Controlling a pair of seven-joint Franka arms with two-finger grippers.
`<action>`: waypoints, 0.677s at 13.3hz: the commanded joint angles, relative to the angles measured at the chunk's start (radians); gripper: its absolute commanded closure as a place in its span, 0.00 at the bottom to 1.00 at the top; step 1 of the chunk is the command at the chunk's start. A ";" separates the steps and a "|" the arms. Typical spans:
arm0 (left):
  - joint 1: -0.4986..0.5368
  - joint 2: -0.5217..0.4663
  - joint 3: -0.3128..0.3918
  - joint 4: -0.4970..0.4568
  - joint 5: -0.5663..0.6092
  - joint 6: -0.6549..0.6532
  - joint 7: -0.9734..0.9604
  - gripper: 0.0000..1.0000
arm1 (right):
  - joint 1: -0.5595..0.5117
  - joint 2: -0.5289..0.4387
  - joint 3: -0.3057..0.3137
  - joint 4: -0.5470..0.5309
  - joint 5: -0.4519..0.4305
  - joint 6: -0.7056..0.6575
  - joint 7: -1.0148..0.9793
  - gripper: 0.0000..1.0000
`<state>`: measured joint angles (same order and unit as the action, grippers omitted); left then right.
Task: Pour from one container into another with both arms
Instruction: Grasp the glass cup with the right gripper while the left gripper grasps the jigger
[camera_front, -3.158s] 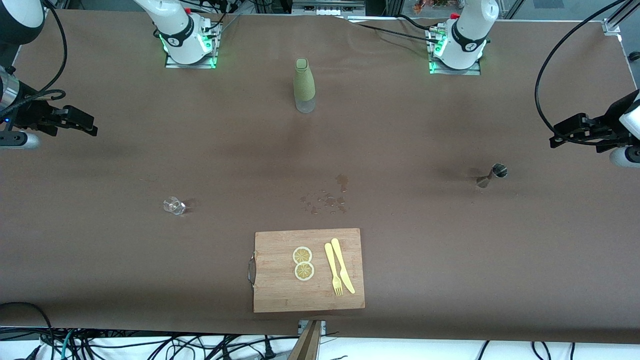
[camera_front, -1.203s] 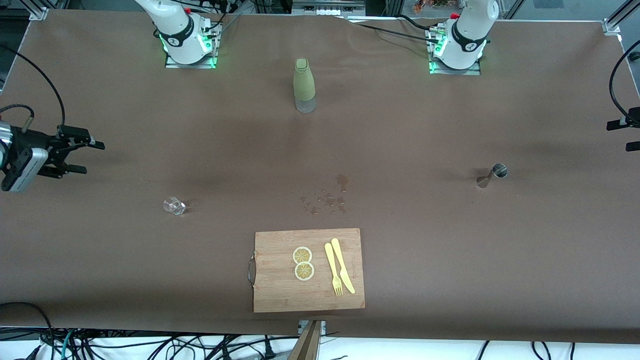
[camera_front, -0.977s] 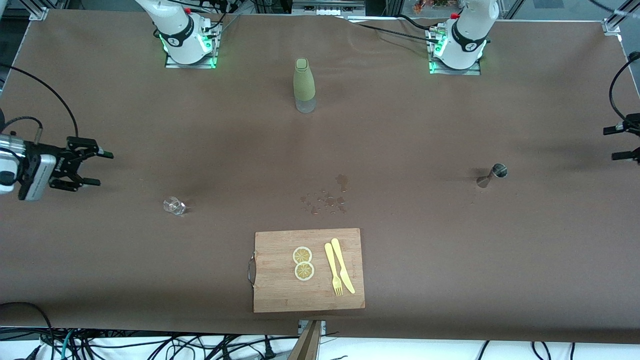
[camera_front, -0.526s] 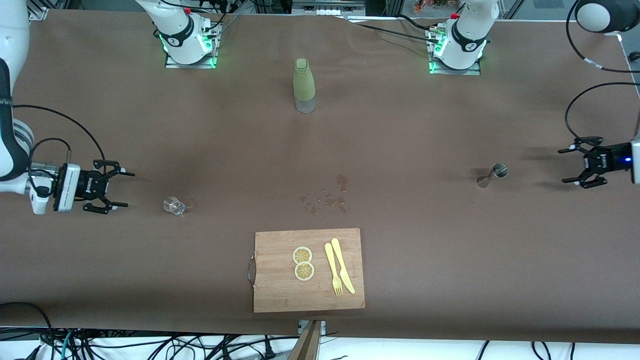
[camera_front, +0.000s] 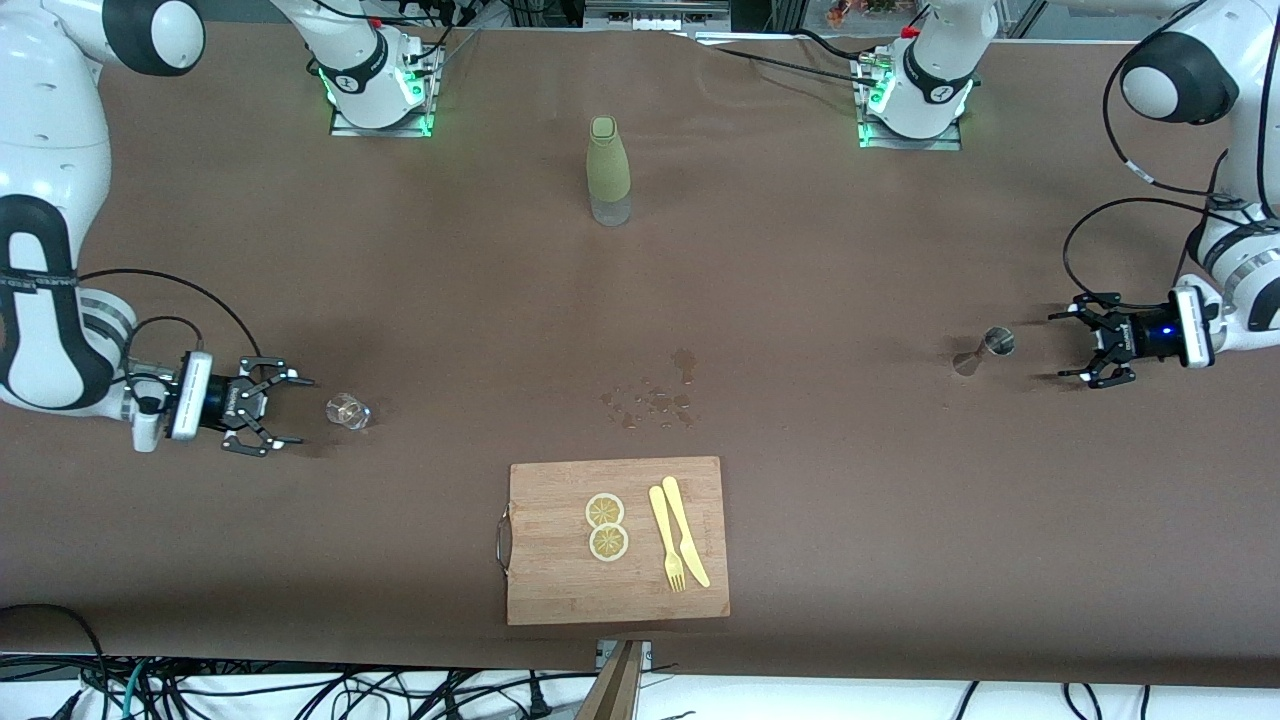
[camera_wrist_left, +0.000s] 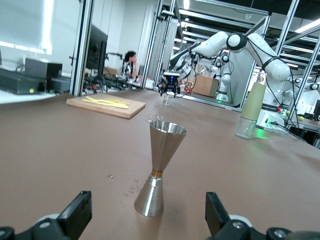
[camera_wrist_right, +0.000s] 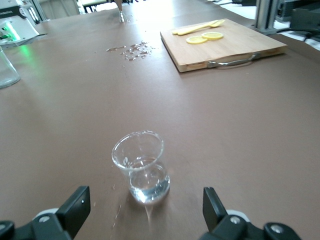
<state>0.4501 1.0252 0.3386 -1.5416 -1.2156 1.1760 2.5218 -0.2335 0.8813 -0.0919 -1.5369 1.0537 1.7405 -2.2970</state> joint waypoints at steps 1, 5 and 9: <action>-0.062 0.050 0.013 0.017 -0.033 -0.003 0.124 0.00 | -0.010 0.040 0.040 0.034 0.022 -0.030 -0.038 0.00; -0.128 0.058 0.011 0.018 -0.027 -0.001 0.126 0.00 | -0.009 0.067 0.052 0.034 0.049 -0.035 -0.090 0.00; -0.157 0.052 0.007 0.017 -0.018 -0.015 0.114 0.00 | -0.006 0.073 0.072 0.032 0.049 -0.036 -0.102 0.02</action>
<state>0.3089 1.0741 0.3353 -1.5306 -1.2239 1.1729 2.5788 -0.2319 0.9340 -0.0333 -1.5311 1.0854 1.7216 -2.3841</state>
